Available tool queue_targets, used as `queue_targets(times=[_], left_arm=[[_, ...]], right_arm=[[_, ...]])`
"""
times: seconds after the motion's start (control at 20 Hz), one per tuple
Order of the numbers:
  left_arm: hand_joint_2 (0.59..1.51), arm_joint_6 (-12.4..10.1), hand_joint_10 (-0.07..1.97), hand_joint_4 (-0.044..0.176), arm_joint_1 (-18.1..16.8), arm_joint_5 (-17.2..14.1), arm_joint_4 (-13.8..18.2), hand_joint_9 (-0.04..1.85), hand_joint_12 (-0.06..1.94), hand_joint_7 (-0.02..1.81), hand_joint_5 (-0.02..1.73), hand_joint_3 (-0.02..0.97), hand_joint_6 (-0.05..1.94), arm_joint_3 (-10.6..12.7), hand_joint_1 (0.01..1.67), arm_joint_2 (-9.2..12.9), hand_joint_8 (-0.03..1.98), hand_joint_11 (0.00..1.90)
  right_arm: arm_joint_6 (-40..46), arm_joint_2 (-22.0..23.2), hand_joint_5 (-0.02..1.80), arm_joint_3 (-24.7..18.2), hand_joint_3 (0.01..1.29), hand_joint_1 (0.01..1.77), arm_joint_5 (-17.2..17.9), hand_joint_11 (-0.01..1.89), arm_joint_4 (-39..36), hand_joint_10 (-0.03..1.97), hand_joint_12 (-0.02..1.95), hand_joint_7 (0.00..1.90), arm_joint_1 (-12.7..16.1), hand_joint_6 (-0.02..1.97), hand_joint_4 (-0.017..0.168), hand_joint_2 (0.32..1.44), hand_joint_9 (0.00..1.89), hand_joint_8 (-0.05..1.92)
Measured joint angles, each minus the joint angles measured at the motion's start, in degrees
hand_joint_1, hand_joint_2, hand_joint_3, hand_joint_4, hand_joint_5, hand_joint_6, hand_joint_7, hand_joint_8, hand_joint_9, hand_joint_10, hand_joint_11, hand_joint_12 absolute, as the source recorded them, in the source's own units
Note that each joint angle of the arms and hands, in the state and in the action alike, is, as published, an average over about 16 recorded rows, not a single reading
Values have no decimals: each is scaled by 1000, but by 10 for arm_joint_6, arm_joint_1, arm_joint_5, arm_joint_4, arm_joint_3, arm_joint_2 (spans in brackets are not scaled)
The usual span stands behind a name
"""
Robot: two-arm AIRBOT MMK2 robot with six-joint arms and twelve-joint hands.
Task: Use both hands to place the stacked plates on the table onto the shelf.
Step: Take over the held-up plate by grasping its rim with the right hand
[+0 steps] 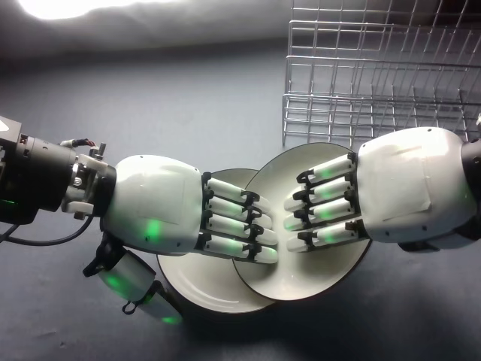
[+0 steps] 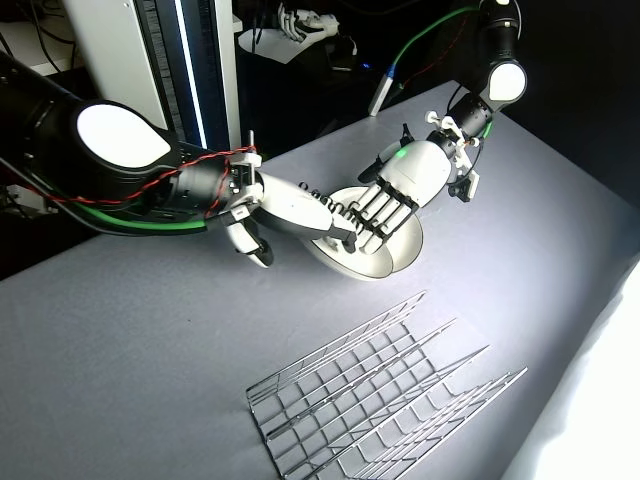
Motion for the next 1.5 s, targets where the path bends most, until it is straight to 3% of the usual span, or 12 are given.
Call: queue_targets(times=[0.5,0.95,1.25,1.5], left_arm=[[1212,0,5,-10,0,-3,0,70,67,4,6,10,-33,7,17,-2,-15,41],[1210,0,4,-9,0,-5,-1,77,75,6,8,10,-33,12,17,-4,-14,43],[1211,-2,6,-8,-1,-6,-2,77,80,13,9,10,-33,15,17,-5,-14,39],[1211,-8,8,-4,-5,-4,-4,84,81,39,21,10,-31,12,17,0,-13,39]], right_arm=[[-7,-21,162,9,15,1105,-22,12,13,26,754,130,3,18,2,1113,115,14],[-9,-28,418,12,15,1131,-22,59,23,135,1217,441,6,5,-4,1141,397,3],[-11,-29,582,12,15,1177,-16,232,29,559,1497,644,6,113,-7,1116,612,128],[-13,-29,646,12,15,1185,-10,393,31,857,1579,713,6,262,-5,1092,722,342]])
